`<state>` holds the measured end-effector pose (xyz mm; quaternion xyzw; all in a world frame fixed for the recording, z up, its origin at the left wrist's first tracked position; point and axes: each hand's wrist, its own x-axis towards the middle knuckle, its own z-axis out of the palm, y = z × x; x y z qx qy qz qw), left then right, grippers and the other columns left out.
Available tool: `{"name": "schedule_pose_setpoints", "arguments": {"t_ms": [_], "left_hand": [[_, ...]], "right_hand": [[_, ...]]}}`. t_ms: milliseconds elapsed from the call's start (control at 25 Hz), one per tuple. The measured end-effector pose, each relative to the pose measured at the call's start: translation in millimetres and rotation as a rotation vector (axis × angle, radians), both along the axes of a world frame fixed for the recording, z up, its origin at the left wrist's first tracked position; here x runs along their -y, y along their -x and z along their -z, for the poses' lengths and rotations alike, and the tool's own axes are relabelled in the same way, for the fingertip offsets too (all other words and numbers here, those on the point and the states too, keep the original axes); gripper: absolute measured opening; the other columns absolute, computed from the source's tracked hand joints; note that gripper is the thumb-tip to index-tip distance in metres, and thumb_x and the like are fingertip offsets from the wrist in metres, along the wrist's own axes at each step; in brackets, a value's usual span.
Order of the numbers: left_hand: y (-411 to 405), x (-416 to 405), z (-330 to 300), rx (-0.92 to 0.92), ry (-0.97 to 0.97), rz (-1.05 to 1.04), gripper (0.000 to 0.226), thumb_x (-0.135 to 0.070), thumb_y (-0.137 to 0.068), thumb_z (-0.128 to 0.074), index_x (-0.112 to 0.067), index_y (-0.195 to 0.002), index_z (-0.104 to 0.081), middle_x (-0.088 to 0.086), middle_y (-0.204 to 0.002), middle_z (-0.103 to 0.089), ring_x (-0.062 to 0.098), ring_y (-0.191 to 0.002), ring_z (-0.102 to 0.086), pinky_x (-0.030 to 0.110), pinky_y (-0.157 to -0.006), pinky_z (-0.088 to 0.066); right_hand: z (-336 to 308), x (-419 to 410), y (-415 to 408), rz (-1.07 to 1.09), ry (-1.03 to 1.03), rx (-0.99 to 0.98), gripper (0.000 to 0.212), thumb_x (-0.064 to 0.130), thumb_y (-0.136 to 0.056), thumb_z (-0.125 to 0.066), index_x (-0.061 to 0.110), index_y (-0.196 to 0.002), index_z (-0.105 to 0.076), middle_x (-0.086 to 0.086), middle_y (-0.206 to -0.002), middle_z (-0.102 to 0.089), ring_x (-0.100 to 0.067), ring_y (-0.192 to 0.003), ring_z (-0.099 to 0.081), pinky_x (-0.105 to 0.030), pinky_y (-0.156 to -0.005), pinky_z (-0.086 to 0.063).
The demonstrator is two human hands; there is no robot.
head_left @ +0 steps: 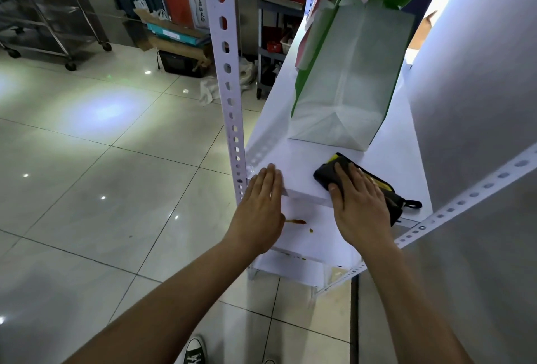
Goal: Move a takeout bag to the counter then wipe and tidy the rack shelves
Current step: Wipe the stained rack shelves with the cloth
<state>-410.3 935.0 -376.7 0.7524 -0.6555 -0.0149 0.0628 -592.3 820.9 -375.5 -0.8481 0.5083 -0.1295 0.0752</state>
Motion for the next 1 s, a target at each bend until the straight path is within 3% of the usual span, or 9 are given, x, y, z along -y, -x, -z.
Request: {"name": "schedule_pose_setpoints", "arguments": {"t_ms": [160,320,480,640,840,1000], "left_hand": [[-4,1,10,-0.089,0.068,0.029,0.08,-0.013,-0.089,-0.045,0.001,-0.155,-0.002,0.02,-0.165,0.003,0.03,-0.154,0.004,0.039,-0.125,0.003],[-3,1,12,-0.028,0.149,-0.006,0.078,-0.001,-0.08,-0.049,0.003,-0.153,-0.022,0.025,-0.159,-0.024,0.038,-0.149,-0.022,0.048,-0.12,-0.021],[-2,-10,18,-0.037,0.1,-0.049,0.08,-0.007,-0.085,-0.049,-0.001,-0.156,-0.013,0.023,-0.162,-0.017,0.037,-0.152,-0.013,0.047,-0.121,-0.02],[-6,-20,22,-0.096,0.167,-0.014,0.078,-0.007,-0.084,-0.054,0.002,-0.153,-0.022,0.02,-0.162,-0.018,0.033,-0.152,-0.012,0.045,-0.123,-0.02],[-9,-30,24,-0.1,0.128,0.001,0.086,-0.021,-0.086,-0.053,-0.003,-0.156,-0.007,0.015,-0.166,0.0,0.029,-0.154,0.002,0.042,-0.124,-0.016],[-8,-26,19,-0.118,0.122,-0.017,0.081,-0.026,-0.09,-0.052,-0.004,-0.157,-0.01,0.014,-0.165,-0.007,0.028,-0.154,-0.003,0.04,-0.123,-0.017]], "right_hand": [[-3,0,-22,-0.136,-0.02,-0.029,0.053,0.042,-0.107,-0.03,0.028,-0.158,-0.028,-0.002,-0.165,-0.027,-0.02,-0.152,-0.024,-0.038,-0.124,-0.017],[-10,10,-59,-0.295,-0.037,-0.06,0.052,0.043,-0.108,-0.027,0.03,-0.158,-0.026,0.005,-0.166,-0.025,-0.014,-0.152,-0.023,-0.033,-0.122,-0.017],[-5,9,-10,-0.189,-0.032,-0.004,0.052,0.044,-0.107,-0.029,0.032,-0.157,-0.031,0.005,-0.163,-0.032,-0.014,-0.149,-0.03,-0.035,-0.122,-0.022],[-4,12,35,-0.128,-0.063,0.039,0.053,0.047,-0.105,-0.028,0.032,-0.156,-0.033,0.006,-0.163,-0.034,-0.016,-0.15,-0.03,-0.039,-0.123,-0.022],[-9,25,-9,-0.289,-0.111,-0.009,0.052,0.044,-0.107,-0.03,0.034,-0.158,-0.028,0.006,-0.165,-0.026,-0.013,-0.152,-0.022,-0.034,-0.124,-0.016],[-15,40,-56,-0.41,-0.212,0.03,0.048,0.04,-0.108,-0.031,0.032,-0.156,-0.034,0.006,-0.165,-0.028,-0.012,-0.151,-0.024,-0.034,-0.124,-0.018]]}}
